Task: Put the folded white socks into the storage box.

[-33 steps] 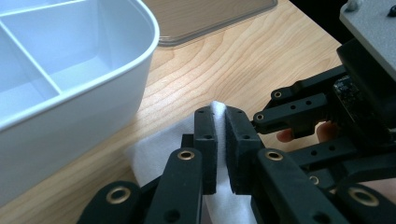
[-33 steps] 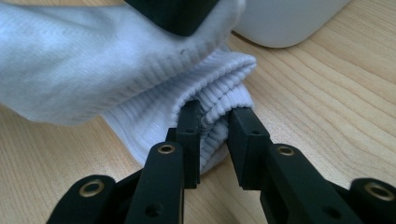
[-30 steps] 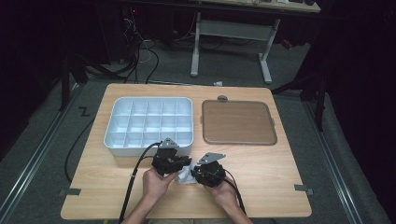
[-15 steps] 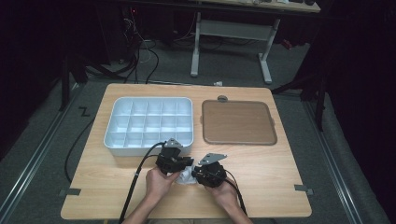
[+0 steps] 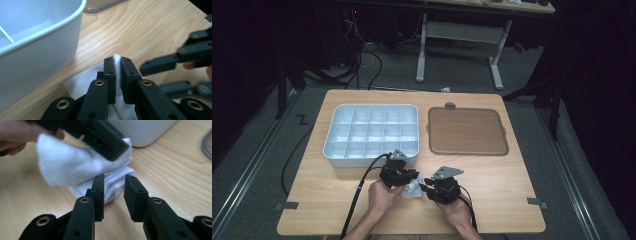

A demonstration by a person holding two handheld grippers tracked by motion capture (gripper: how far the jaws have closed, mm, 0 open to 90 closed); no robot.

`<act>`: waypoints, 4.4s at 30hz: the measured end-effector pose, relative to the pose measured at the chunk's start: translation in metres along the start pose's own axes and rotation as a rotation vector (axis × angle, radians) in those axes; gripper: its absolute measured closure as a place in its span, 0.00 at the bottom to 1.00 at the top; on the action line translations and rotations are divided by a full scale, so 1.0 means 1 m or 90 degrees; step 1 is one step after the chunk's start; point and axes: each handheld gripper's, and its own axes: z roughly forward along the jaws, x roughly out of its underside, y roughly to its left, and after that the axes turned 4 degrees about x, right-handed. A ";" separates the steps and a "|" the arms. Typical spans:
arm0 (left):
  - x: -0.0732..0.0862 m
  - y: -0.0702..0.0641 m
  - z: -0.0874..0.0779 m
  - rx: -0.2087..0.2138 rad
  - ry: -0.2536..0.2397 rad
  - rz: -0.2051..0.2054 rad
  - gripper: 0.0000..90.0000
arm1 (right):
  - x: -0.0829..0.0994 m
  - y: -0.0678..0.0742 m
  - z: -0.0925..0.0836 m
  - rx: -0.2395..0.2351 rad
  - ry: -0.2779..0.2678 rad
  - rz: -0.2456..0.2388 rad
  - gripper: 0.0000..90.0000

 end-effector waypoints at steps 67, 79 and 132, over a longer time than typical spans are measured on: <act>0.011 0.010 -0.038 -0.041 -0.061 0.030 0.55 | -0.030 0.015 -0.031 -0.016 -0.039 -0.036 0.91; 0.022 0.013 -0.026 -0.078 -0.041 0.050 0.56 | -0.033 0.025 -0.001 -0.003 0.002 -0.061 0.89; 0.000 0.025 -0.045 -0.072 -0.076 -0.025 0.42 | -0.004 -0.003 -0.004 0.029 -0.051 -0.001 0.71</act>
